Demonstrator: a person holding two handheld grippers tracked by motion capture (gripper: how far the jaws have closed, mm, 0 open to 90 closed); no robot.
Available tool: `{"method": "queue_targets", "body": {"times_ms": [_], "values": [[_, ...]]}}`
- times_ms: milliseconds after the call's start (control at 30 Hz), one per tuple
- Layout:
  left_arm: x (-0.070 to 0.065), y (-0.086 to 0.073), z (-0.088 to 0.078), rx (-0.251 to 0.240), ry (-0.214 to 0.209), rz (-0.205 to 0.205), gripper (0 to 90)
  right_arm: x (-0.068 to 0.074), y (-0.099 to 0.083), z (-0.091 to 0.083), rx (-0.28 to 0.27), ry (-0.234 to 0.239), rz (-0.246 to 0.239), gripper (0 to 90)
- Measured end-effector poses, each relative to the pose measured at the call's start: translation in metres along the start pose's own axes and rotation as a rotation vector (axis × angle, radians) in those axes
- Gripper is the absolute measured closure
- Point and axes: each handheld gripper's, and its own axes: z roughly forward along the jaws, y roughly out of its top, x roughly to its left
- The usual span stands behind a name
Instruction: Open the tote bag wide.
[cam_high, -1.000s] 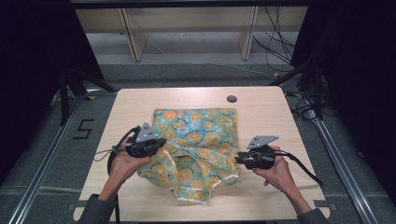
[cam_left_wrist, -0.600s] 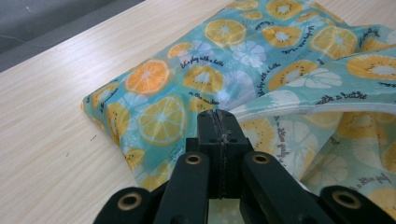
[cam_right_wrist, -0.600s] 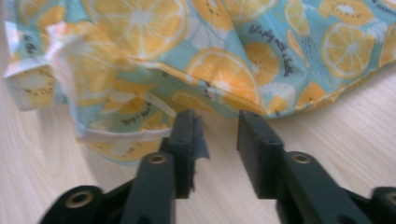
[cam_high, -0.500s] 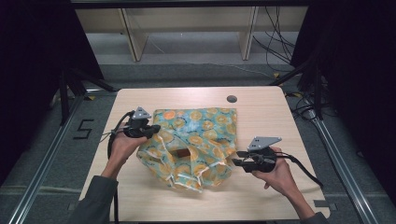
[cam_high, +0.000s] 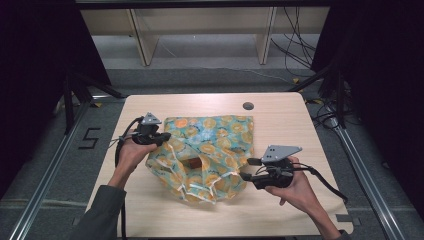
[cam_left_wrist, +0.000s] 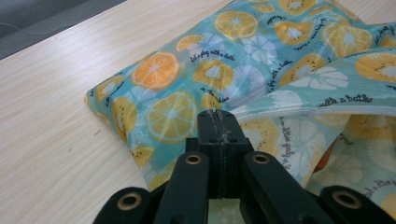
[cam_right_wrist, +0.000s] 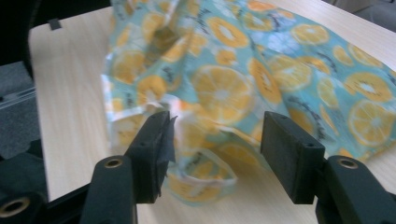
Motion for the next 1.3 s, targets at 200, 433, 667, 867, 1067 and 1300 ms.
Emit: {"method": "queue_targets", "body": {"times_ms": [200, 433, 667, 867, 1067, 1300], "values": [[0.001, 0.004, 0.003, 0.009, -0.012, 0.003, 89.4, 0.012, 0.006, 0.020, 0.070, 0.032, -0.041, 38.0], [-0.001, 0.003, 0.008, 0.020, -0.012, -0.002, 88.9, -0.010, 0.021, 0.046, 0.072, -0.058, -0.095, 84.6], [-0.010, -0.012, 0.013, 0.043, -0.062, -0.008, 84.0, -0.065, 0.045, 0.063, 0.002, -0.135, 0.048, 88.9], [-0.019, -0.014, -0.013, -0.002, -0.090, -0.006, 58.1, -0.104, 0.044, 0.088, 0.049, -0.188, 0.159, 88.9], [-0.057, -0.007, -0.057, -0.085, -0.153, 0.079, 43.0, -0.109, 0.042, 0.103, 0.124, -0.171, 0.157, 88.9], [-0.106, -0.033, -0.031, 0.051, -0.162, 0.256, 34.9, -0.107, 0.042, 0.100, 0.136, -0.160, 0.163, 88.3]]}}
